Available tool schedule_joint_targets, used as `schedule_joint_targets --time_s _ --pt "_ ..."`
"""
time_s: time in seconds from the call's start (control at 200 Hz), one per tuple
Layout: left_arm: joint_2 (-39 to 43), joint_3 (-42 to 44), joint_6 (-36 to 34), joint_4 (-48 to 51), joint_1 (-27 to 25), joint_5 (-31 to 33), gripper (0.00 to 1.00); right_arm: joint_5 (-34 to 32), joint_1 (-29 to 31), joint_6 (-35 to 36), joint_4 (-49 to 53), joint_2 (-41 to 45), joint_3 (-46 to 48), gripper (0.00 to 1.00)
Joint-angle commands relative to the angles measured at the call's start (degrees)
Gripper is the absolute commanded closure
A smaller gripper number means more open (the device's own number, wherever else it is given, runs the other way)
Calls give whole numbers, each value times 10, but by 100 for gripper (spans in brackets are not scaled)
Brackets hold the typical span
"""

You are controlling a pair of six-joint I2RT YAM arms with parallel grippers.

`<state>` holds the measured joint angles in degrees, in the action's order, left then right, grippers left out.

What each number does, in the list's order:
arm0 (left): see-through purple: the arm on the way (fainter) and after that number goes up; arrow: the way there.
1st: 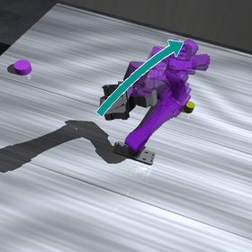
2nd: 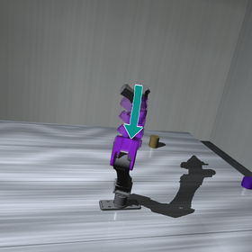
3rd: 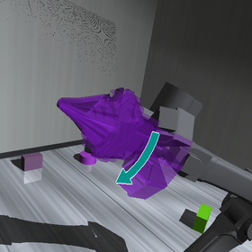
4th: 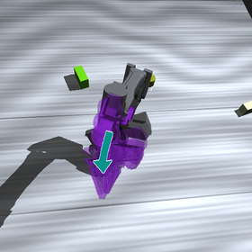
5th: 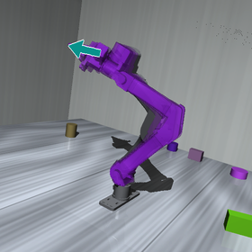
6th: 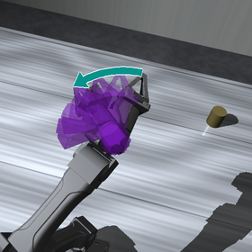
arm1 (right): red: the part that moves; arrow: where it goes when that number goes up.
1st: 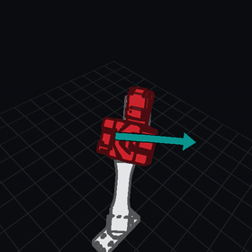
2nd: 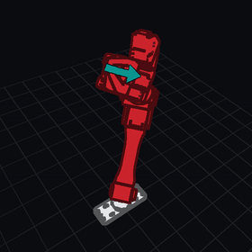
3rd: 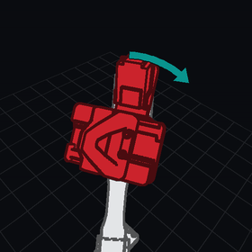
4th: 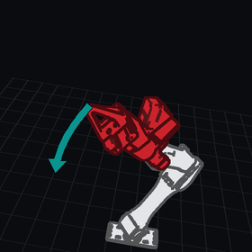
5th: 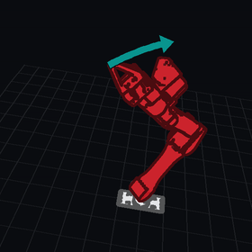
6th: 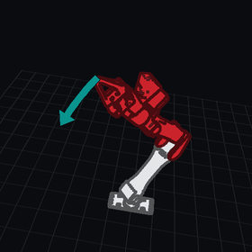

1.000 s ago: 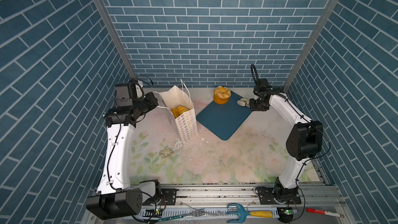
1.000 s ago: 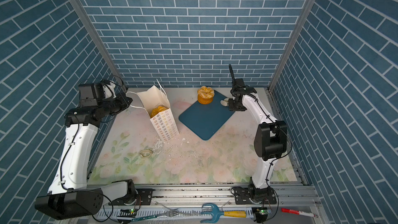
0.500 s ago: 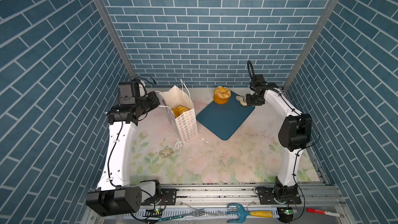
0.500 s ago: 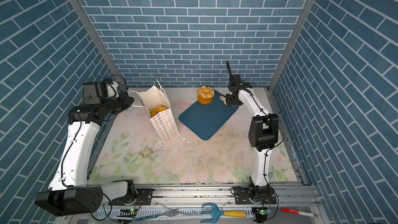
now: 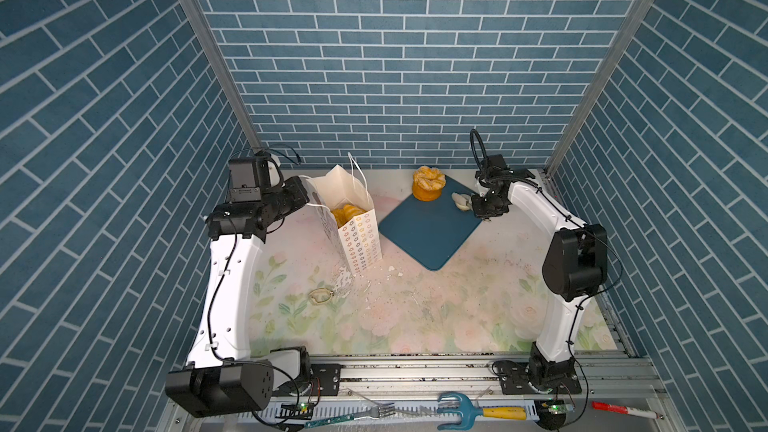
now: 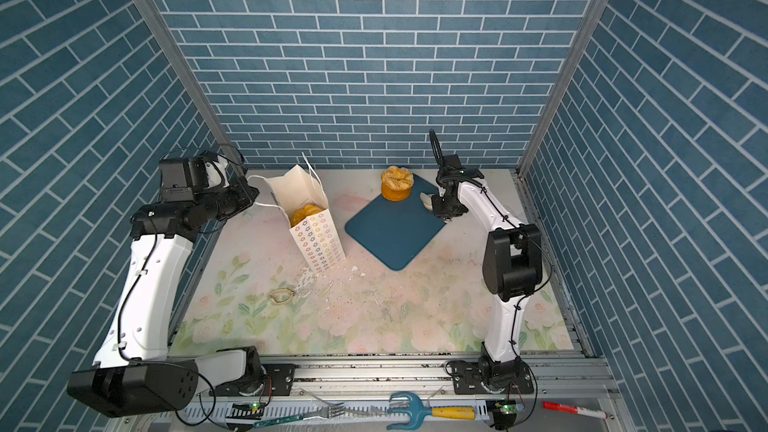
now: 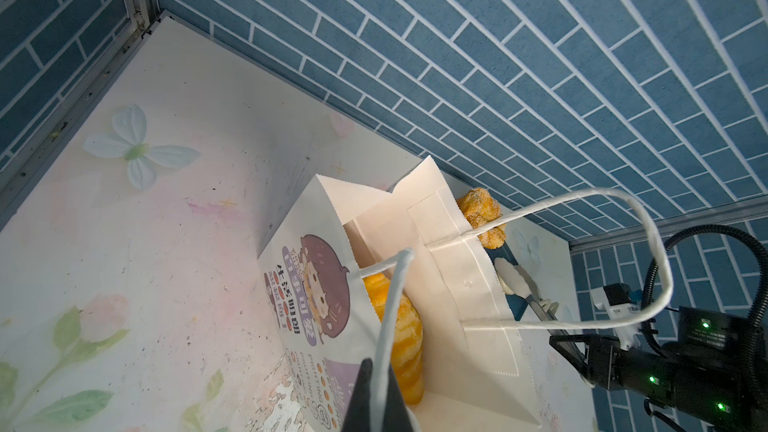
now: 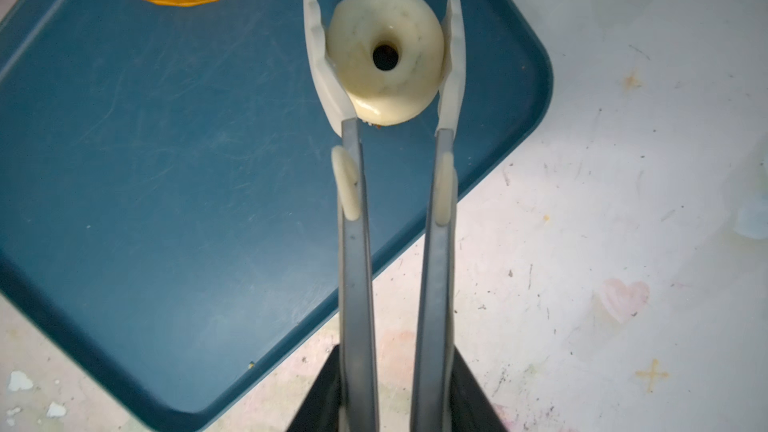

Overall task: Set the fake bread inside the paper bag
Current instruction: 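Lift the donut in the tongs and carry it over the bag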

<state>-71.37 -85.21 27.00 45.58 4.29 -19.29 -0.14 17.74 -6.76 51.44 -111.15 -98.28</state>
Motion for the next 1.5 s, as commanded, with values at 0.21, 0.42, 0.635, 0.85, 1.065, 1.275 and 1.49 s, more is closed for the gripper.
schedule_joint_targets --time_s 0.21,0.42,0.635,0.85,1.065,1.275,1.49 --pt "12 -8 -5 6 -3 -1 100 13 11 19 -6 31 25 56" --pt "11 -13 -4 7 -3 1 100 9 13 29 -13 9 0 58" --pt "11 -13 -4 7 -4 2 100 -3 25 43 9 10 -23 67" --pt "11 -13 -3 2 -5 -1 100 3 27 36 37 71 -39 70" --pt "19 -5 1 -7 -9 -5 100 48 27 15 65 143 -53 71" --pt "26 0 4 -15 -9 -12 100 120 27 -5 87 212 -79 71" --pt "28 5 5 -22 -10 -19 100 143 77 9 86 266 -153 72"
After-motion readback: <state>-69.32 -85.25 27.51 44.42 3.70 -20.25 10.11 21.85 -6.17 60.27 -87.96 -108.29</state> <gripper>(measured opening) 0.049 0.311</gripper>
